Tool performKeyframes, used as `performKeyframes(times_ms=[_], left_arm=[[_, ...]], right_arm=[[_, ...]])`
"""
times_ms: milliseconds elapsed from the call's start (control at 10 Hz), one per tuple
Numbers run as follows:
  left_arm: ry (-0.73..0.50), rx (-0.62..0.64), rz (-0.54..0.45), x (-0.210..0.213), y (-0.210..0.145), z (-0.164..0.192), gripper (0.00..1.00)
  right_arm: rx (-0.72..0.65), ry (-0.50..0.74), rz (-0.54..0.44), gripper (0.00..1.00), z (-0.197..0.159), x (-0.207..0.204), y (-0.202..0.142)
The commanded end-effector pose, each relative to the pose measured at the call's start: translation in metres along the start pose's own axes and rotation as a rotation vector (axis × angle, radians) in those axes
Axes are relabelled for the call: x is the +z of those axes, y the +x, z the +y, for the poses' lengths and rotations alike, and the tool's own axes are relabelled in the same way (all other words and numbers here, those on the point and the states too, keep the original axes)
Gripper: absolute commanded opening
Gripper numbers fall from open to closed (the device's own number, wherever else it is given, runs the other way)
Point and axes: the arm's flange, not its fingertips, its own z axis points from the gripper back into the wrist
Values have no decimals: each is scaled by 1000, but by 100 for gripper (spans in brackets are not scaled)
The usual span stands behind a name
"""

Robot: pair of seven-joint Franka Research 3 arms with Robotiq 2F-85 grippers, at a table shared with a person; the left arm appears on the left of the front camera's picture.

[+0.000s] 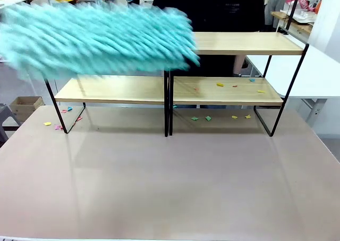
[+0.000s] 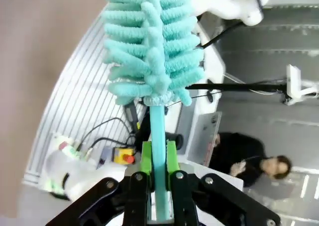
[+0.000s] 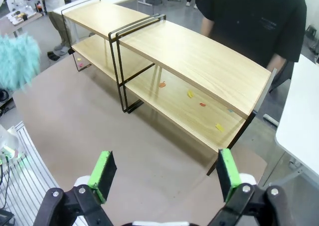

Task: Clean the shelves.
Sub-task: Clean another randomly selected level of the Shelf with the Duster.

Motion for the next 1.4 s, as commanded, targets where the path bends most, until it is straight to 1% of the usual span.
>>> performKeyframes(times_ms=[0, 100, 200, 300, 400, 600, 700, 900, 1000, 1100, 1200, 1300], left_arm=[[3, 3, 14, 3, 30, 9, 13], [-36, 1, 26, -1, 34, 9, 13], [28, 42, 38, -24, 47, 12, 13], [121, 102, 10, -58, 67, 19, 13], [202, 149, -28, -87, 88, 26, 13], [344, 180, -137, -114, 117, 33, 13], [183, 111, -33, -76, 94, 31, 13], [183, 111, -33, -76, 94, 31, 13], [236, 127, -72, -98, 109, 34, 13], [316, 233, -127, -111, 122, 37, 13], [338, 292, -162, -121, 138, 45, 13], [346, 315, -172, -128, 146, 49, 13]], right_arm=[[2, 7, -4, 100, -1, -1, 0], [2, 7, -4, 100, -1, -1, 0], [2, 7, -4, 100, -1, -1, 0], [2, 7, -4, 100, -1, -1, 0], [2, 7, -4, 100, -1, -1, 0], [2, 7, -4, 100, -1, -1, 0], [2, 7, -4, 100, -1, -1, 0], [2, 7, -4, 100, -1, -1, 0], [2, 7, -4, 100, -1, -1, 0], [2, 7, -4, 100, -1, -1, 0], [2, 7, -4, 100, -1, -1, 0], [2, 7, -4, 100, -1, -1, 0]])
